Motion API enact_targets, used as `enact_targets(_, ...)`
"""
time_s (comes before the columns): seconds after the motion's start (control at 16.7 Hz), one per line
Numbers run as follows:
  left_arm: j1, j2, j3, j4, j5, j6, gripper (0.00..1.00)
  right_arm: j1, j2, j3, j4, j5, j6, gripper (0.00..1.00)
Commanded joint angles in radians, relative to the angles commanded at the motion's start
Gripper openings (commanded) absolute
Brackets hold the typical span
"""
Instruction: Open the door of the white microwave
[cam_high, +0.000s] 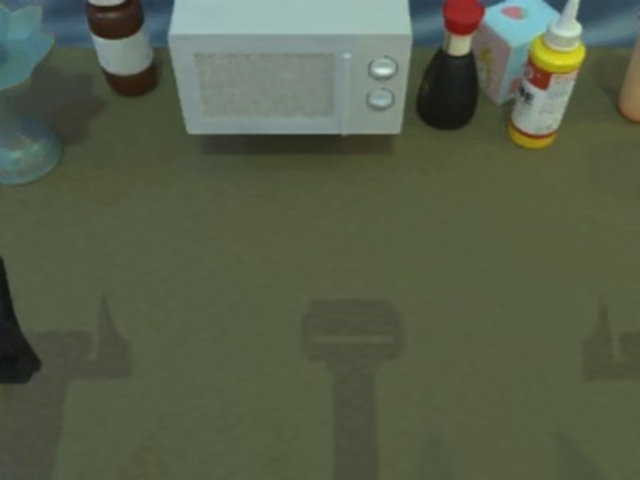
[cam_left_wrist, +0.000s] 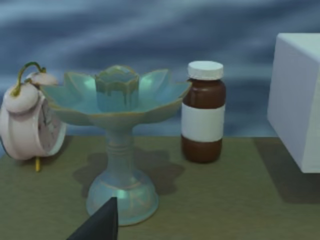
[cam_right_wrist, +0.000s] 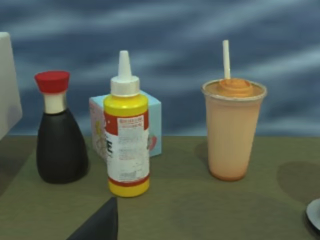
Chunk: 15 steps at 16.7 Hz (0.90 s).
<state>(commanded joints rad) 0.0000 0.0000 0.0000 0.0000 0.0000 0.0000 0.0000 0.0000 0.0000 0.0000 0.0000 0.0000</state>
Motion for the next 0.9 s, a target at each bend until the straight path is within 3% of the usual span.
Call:
enact_targets(0.18, -0.006, 0.010, 0.009, -0.001, -0.005, -0.002, 1.00, 0.000, 0.000, 0.000, 0.000, 0.000, 0.000, 1.00)
enact_targets(0.36, -0.053, 0.104, 0.089, -0.009, -0.048, -0.020, 1.00, 0.000, 0.000, 0.000, 0.000, 0.000, 0.000, 1.00)
enact_targets(0.6, -0.171, 0.378, 0.302, -0.018, -0.156, -0.074, 1.00, 0.000, 0.000, 0.000, 0.000, 0.000, 0.000, 1.00)
enact_targets(0.9, -0.363, 0.896, 0.672, -0.007, -0.329, -0.178, 1.00, 0.000, 0.000, 0.000, 0.000, 0.000, 0.000, 1.00)
